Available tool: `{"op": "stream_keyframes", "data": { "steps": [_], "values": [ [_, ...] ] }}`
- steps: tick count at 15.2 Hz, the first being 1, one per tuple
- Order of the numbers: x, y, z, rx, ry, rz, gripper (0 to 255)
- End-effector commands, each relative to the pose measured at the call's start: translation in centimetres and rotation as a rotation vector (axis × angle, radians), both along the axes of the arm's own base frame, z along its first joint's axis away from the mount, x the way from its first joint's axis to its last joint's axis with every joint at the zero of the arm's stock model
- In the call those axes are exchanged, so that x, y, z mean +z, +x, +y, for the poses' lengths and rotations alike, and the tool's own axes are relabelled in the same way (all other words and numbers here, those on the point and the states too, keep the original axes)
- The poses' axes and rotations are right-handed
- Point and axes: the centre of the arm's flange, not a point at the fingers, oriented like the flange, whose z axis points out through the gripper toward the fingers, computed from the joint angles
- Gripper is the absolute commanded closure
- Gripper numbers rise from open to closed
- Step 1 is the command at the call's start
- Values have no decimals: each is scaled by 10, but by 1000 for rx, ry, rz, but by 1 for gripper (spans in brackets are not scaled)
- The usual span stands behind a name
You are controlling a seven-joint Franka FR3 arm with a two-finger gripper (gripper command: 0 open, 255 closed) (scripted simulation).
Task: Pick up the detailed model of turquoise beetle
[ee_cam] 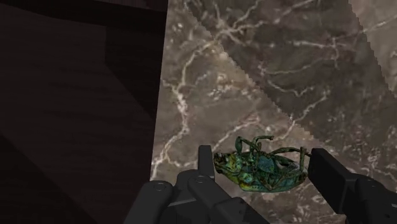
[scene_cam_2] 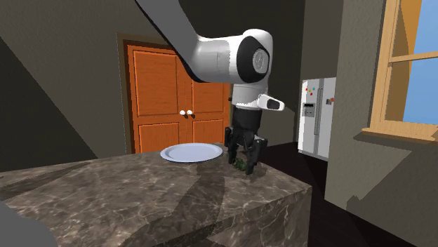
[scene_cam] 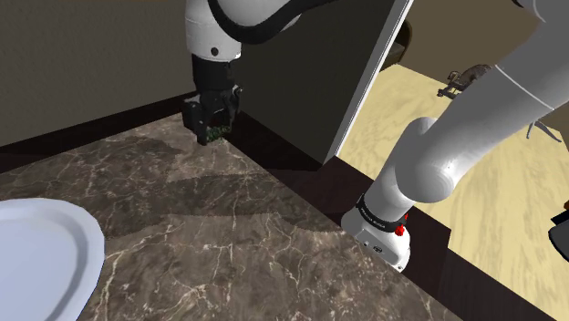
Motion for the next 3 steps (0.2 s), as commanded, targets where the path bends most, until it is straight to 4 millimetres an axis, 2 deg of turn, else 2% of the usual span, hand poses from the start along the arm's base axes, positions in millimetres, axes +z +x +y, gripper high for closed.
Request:
{"op": "stream_keyframes", "data": {
  "steps": [1, 3],
  "values": [
    [12, 0, -1, 0, 0, 0, 255],
    [13, 0, -1, 0, 0, 0, 255]
  ]
}}
